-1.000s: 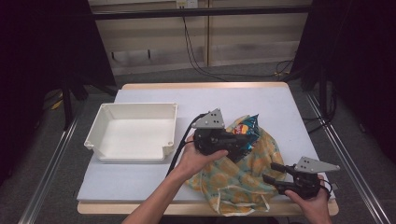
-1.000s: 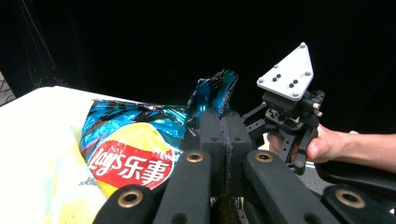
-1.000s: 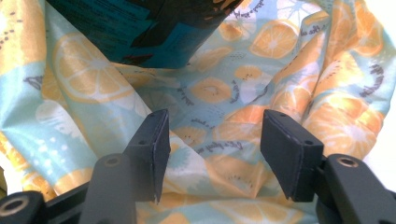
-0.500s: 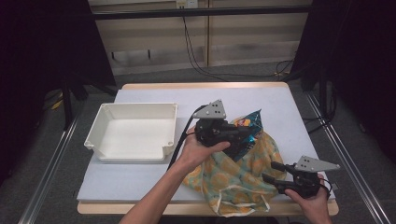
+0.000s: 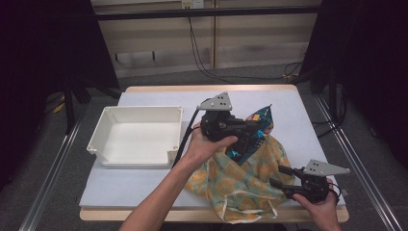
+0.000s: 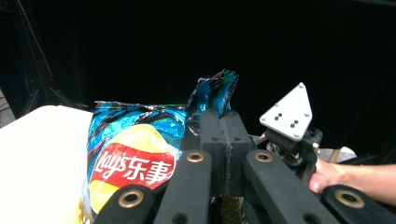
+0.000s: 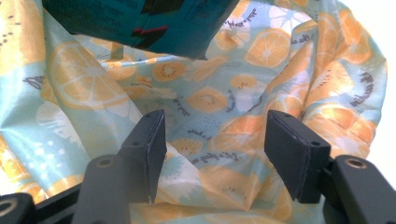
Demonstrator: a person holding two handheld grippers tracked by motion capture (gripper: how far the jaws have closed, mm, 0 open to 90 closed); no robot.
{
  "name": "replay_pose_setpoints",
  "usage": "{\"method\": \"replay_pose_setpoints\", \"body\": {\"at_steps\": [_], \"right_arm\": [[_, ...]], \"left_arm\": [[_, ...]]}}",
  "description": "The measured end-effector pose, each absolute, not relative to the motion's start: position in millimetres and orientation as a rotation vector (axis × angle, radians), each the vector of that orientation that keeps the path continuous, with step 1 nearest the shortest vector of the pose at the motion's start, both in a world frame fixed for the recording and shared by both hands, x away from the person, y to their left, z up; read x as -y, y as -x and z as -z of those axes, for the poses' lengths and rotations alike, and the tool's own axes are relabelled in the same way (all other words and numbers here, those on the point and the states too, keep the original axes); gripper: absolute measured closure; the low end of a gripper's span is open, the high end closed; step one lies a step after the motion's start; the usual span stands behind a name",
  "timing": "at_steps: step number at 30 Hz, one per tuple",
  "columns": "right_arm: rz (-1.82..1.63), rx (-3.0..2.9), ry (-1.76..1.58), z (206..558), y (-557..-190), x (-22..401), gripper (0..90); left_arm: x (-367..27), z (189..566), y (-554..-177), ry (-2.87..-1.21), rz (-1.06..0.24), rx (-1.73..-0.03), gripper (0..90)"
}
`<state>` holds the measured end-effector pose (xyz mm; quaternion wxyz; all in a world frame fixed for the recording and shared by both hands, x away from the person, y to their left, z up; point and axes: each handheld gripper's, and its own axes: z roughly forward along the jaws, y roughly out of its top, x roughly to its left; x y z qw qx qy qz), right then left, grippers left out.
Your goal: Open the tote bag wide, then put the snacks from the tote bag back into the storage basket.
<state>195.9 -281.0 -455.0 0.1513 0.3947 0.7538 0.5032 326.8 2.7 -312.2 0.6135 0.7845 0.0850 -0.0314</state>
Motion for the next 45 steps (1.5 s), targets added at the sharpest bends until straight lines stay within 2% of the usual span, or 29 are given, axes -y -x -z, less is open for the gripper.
{"method": "replay_pose_setpoints", "body": {"at_steps": [15,25,45], "right_arm": [[-1.458,-2.165,-1.117,457,-194,283,37.4],[-1.457,-2.181,-1.128,458,-196,281,32.3],[-1.473,-2.148,-1.141,457,-194,282,29.0]], "left_arm": [[3,294,-329,-1.773,0.059,-0.181,90.0],[-1,273,-330,-1.752,0.039,-0.155,90.0],[-7,235,-334,-1.706,-0.002,-0.143,90.0]]}}
